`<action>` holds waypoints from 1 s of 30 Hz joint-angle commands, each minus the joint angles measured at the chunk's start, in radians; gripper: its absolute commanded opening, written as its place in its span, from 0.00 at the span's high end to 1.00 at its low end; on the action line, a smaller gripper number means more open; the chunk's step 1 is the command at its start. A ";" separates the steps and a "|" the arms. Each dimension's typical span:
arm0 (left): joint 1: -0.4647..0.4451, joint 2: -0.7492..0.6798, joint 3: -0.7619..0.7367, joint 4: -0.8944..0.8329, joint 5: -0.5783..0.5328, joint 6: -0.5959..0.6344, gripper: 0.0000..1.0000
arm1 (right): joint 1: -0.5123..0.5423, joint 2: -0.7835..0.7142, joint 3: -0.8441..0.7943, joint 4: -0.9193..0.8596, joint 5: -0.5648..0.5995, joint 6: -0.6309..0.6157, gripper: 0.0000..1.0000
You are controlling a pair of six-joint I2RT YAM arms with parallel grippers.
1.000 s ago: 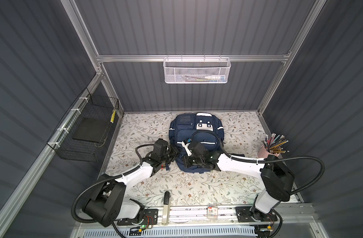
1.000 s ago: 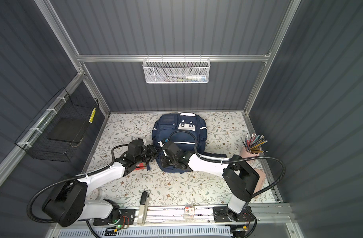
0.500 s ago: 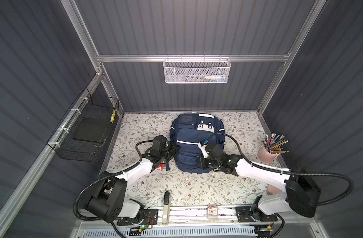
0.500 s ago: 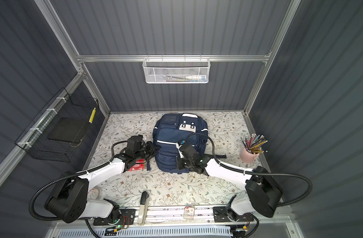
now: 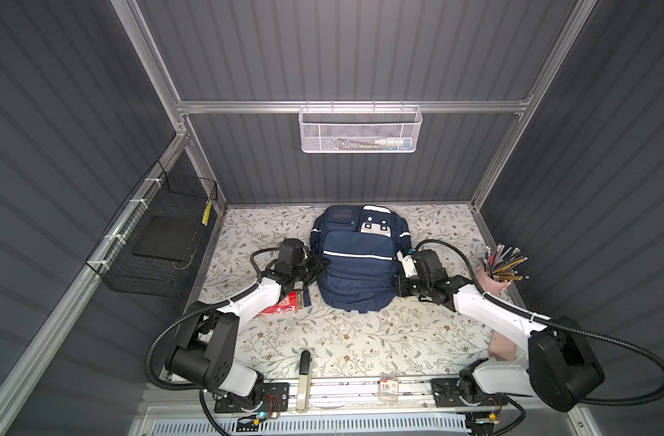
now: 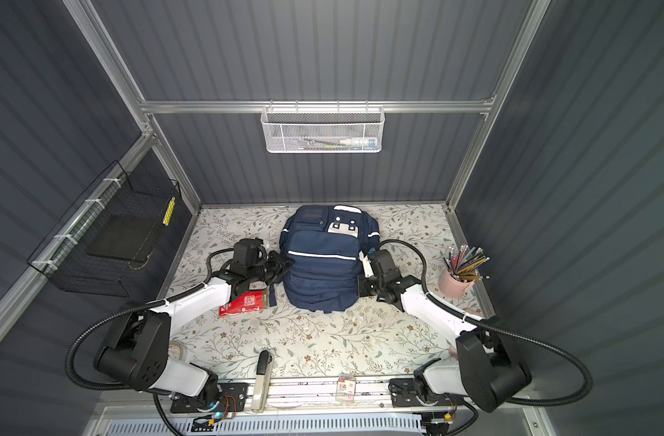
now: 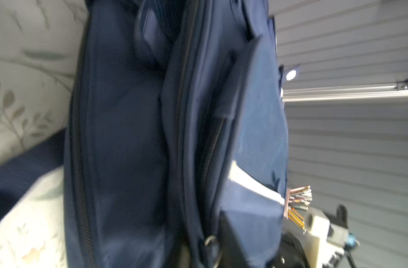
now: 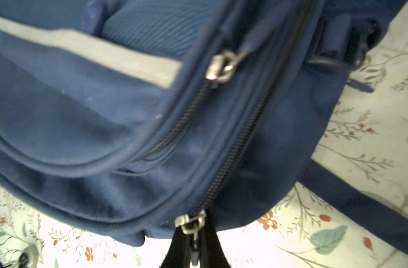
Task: Pack the student bag
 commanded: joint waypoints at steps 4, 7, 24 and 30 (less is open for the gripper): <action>0.011 -0.058 -0.007 0.129 -0.053 0.003 0.00 | 0.179 -0.078 -0.021 -0.036 0.149 0.161 1.00; -0.045 -0.151 -0.040 0.049 -0.122 -0.006 0.00 | 0.267 -0.044 0.014 -0.015 0.195 0.238 1.00; -0.267 -0.130 -0.057 -0.014 -0.247 -0.059 0.85 | 0.425 0.171 0.205 0.052 0.192 0.263 1.00; -0.108 -0.159 0.037 -0.171 -0.137 0.085 1.00 | 0.317 0.024 0.086 -0.008 0.121 0.162 1.00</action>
